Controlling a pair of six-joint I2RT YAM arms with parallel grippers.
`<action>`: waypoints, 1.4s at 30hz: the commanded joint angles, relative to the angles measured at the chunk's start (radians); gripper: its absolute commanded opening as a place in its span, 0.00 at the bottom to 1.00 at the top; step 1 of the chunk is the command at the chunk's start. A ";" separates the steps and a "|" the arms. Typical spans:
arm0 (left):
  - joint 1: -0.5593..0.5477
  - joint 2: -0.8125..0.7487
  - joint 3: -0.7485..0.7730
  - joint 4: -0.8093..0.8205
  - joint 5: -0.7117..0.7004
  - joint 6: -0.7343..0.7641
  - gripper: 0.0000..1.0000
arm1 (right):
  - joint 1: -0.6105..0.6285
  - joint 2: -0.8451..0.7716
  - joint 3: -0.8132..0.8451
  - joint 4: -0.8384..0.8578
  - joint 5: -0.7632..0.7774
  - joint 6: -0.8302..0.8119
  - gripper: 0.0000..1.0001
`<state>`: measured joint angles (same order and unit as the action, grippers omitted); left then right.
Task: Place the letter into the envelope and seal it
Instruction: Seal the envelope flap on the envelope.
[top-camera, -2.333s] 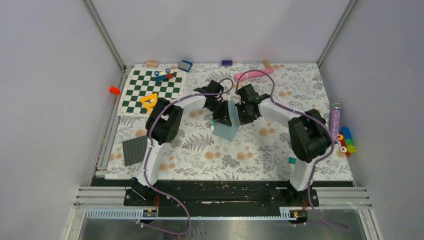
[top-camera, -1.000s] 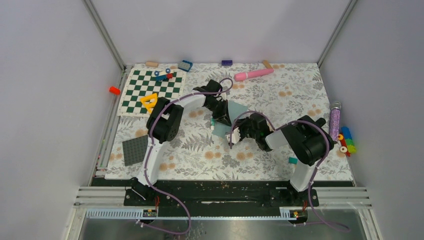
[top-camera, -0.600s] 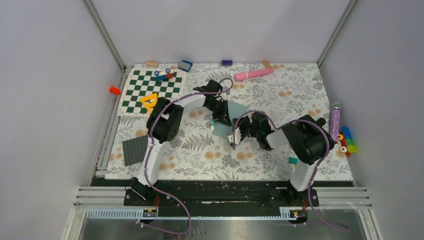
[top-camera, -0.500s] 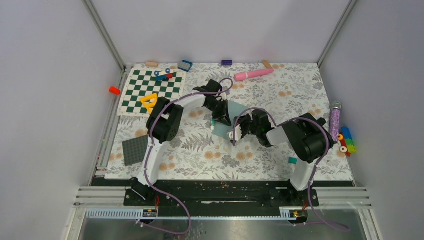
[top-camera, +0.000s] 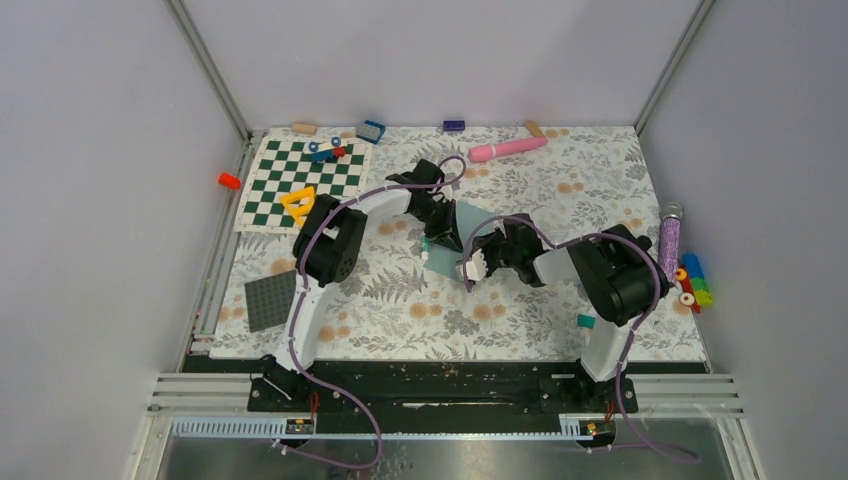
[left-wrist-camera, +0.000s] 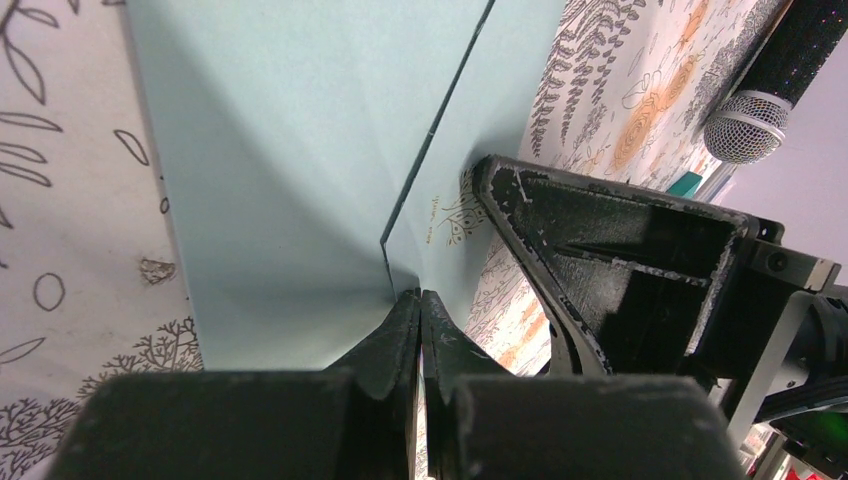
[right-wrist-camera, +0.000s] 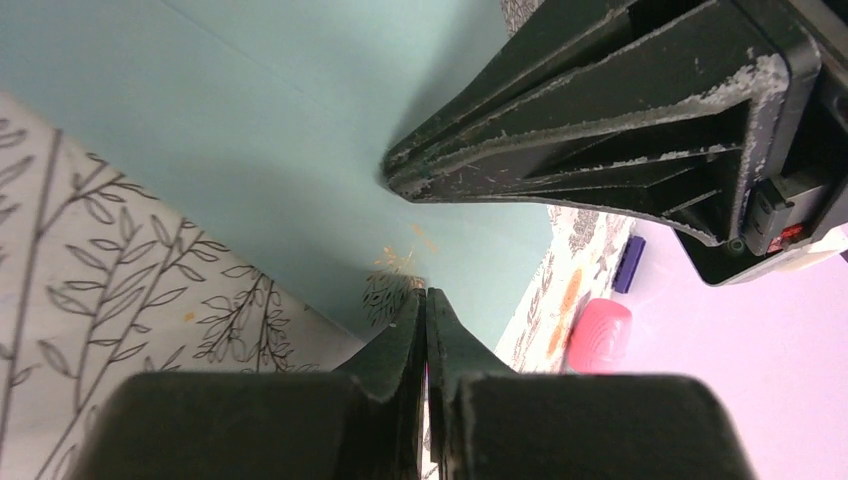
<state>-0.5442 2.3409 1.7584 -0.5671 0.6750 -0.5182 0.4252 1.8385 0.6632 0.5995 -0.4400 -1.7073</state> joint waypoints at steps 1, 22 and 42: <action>0.004 0.040 0.010 -0.004 -0.038 0.037 0.00 | 0.032 -0.052 -0.018 -0.124 -0.031 0.028 0.00; 0.003 0.034 -0.004 0.004 -0.026 0.038 0.00 | 0.045 0.085 0.176 -0.216 0.132 0.045 0.00; 0.004 0.034 0.000 0.004 -0.035 0.037 0.00 | 0.057 0.019 0.106 -0.193 0.086 0.049 0.00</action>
<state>-0.5434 2.3444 1.7584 -0.5636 0.6895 -0.5121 0.4477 1.8954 0.8074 0.4690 -0.3305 -1.7298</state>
